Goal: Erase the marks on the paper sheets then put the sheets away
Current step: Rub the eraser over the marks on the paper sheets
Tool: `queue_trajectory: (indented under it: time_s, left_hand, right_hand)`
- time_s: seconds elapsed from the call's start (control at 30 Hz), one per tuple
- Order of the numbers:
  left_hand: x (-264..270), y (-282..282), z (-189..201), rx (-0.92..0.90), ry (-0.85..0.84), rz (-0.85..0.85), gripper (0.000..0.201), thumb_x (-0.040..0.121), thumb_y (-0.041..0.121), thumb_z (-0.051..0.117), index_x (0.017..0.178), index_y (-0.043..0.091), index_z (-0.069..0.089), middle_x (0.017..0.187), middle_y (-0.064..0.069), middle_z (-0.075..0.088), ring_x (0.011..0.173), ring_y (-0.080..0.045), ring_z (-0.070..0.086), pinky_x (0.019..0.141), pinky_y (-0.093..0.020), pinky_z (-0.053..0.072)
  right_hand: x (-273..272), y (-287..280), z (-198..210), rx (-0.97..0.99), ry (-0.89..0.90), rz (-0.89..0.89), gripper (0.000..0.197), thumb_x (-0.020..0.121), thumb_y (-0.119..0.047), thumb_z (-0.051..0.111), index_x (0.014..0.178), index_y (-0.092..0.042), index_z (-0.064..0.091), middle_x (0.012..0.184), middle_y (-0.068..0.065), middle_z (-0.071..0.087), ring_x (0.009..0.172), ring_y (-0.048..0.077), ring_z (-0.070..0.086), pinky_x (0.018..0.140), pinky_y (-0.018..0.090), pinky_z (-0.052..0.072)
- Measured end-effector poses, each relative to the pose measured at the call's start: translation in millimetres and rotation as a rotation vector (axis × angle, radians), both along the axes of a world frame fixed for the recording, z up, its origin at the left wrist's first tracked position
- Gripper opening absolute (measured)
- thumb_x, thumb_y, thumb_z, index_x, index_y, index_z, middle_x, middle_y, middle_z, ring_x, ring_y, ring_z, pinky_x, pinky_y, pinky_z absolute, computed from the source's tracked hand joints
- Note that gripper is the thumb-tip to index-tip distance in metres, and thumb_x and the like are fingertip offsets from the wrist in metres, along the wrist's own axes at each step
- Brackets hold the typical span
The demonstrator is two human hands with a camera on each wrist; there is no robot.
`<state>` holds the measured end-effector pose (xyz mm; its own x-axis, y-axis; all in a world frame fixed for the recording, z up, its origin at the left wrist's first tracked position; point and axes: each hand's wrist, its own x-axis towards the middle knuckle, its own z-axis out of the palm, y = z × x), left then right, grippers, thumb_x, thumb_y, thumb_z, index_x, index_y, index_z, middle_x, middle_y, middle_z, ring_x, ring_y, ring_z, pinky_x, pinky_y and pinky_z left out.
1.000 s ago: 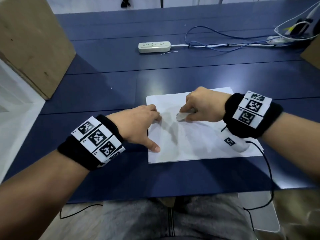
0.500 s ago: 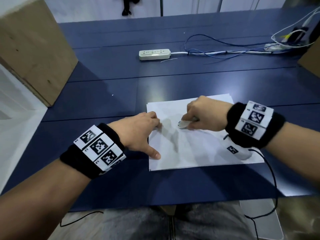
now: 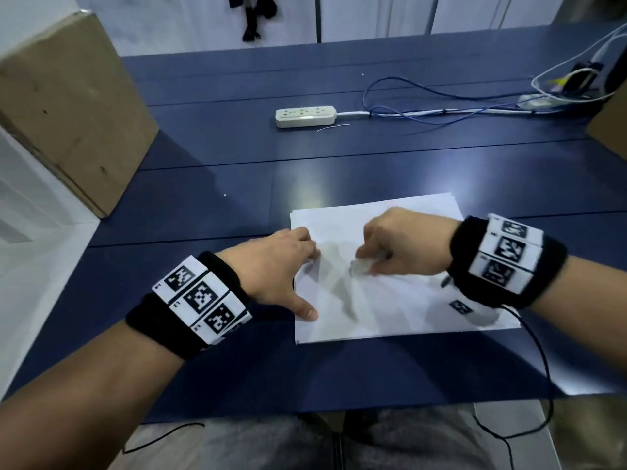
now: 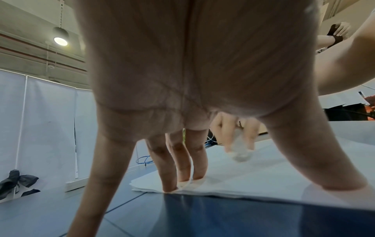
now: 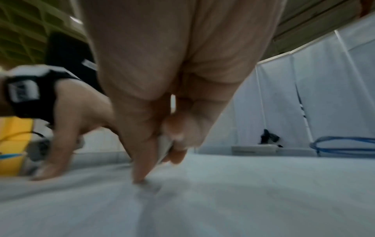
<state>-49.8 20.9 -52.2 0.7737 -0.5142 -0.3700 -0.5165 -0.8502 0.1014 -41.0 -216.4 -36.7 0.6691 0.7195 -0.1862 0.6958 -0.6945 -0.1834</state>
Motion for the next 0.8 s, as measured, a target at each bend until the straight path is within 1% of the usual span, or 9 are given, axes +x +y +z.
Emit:
queue_trajectory:
  time_s: [0.07, 0.13, 0.27, 0.4, 0.53, 0.6, 0.67, 0.73, 0.8]
  left_hand:
    - [0.9, 0.1, -1.7, 0.003, -0.002, -0.004, 0.101, 0.053, 0.078, 0.07, 0.134, 0.023, 0.046, 0.117, 0.011, 0.039, 0.113, -0.013, 0.044, 0.091, -0.042, 0.05]
    - [0.6, -0.1, -1.7, 0.009, -0.001, -0.01, 0.102, 0.054, 0.077, 0.071, 0.136, 0.023, 0.045, 0.119, 0.011, 0.039, 0.114, -0.013, 0.044, 0.092, -0.042, 0.05]
    - [-0.1, -1.9, 0.6, 0.012, 0.007, -0.016, 0.095, 0.056, 0.075, 0.072, 0.132, 0.024, 0.047, 0.117, 0.011, 0.039, 0.113, -0.012, 0.043, 0.092, -0.041, 0.049]
    - [-0.1, -0.9, 0.4, 0.002, 0.011, -0.008, 0.097, 0.055, 0.077, 0.07, 0.133, 0.026, 0.045, 0.114, 0.013, 0.037, 0.112, -0.011, 0.043, 0.093, -0.04, 0.049]
    - [0.8, 0.0, -1.3, 0.004, 0.005, -0.01, 0.1, 0.055, 0.077, 0.07, 0.134, 0.023, 0.045, 0.114, 0.012, 0.037, 0.112, -0.012, 0.043, 0.092, -0.039, 0.049]
    - [1.4, -0.3, -1.6, 0.006, -0.001, -0.015, 0.101, 0.054, 0.078, 0.069, 0.134, 0.023, 0.045, 0.113, 0.012, 0.037, 0.111, -0.012, 0.043, 0.092, -0.039, 0.049]
    - [1.5, -1.0, -1.1, 0.016, -0.003, -0.019, 0.099, 0.054, 0.077, 0.07, 0.133, 0.023, 0.045, 0.112, 0.012, 0.037, 0.111, -0.012, 0.043, 0.092, -0.039, 0.049]
    - [1.0, -2.1, 0.0, 0.02, 0.002, -0.021, 0.098, 0.055, 0.077, 0.071, 0.133, 0.024, 0.045, 0.113, 0.012, 0.037, 0.112, -0.012, 0.042, 0.092, -0.04, 0.049]
    - [-0.2, -3.2, 1.5, 0.018, 0.005, -0.024, 0.098, 0.056, 0.076, 0.071, 0.135, 0.025, 0.044, 0.114, 0.012, 0.037, 0.112, -0.011, 0.042, 0.093, -0.039, 0.048]
  right_hand:
    - [-20.9, -0.5, 1.5, -0.027, 0.189, 0.083, 0.027, 0.08, -0.04, 0.065, 0.098, -0.022, 0.074, 0.083, 0.0, 0.064, 0.07, 0.009, 0.047, 0.064, 0.019, 0.038]
    - [-32.6, -0.5, -0.4, -0.075, 0.259, 0.147, 0.026, 0.079, -0.035, 0.069, 0.103, -0.026, 0.073, 0.081, -0.001, 0.061, 0.07, 0.008, 0.048, 0.066, 0.021, 0.041]
    - [0.3, -0.9, -1.6, -0.015, 0.063, 0.012, 0.022, 0.085, -0.038, 0.064, 0.101, -0.026, 0.073, 0.071, -0.006, 0.058, 0.068, 0.016, 0.05, 0.06, 0.013, 0.034]
    - [17.2, -4.8, -3.3, -0.007, -0.08, -0.097, 0.025, 0.089, -0.04, 0.056, 0.086, -0.019, 0.071, 0.069, 0.005, 0.059, 0.067, 0.025, 0.05, 0.066, 0.034, 0.047]
    - [-15.0, -6.9, -0.3, 0.023, 0.13, 0.099, 0.026, 0.084, -0.033, 0.067, 0.106, -0.021, 0.072, 0.083, -0.001, 0.06, 0.069, 0.009, 0.043, 0.062, 0.013, 0.034]
    - [-21.5, -8.6, -1.8, 0.001, 0.224, 0.131, 0.031, 0.081, -0.033, 0.07, 0.111, -0.028, 0.071, 0.083, -0.005, 0.058, 0.067, 0.005, 0.044, 0.063, 0.01, 0.035]
    - [-12.1, -8.2, -3.3, -0.014, 0.192, 0.097, 0.03, 0.081, -0.036, 0.07, 0.111, -0.034, 0.071, 0.075, -0.012, 0.055, 0.065, -0.002, 0.047, 0.063, 0.007, 0.033]
    - [3.8, -7.1, -3.7, 0.022, 0.111, 0.012, 0.026, 0.082, -0.039, 0.067, 0.107, -0.034, 0.072, 0.067, -0.016, 0.052, 0.064, 0.0, 0.048, 0.063, 0.011, 0.034]
    - [15.5, -8.8, -3.9, 0.057, 0.022, -0.072, 0.025, 0.086, -0.043, 0.06, 0.103, -0.03, 0.073, 0.065, -0.01, 0.056, 0.066, 0.012, 0.051, 0.064, 0.02, 0.038]
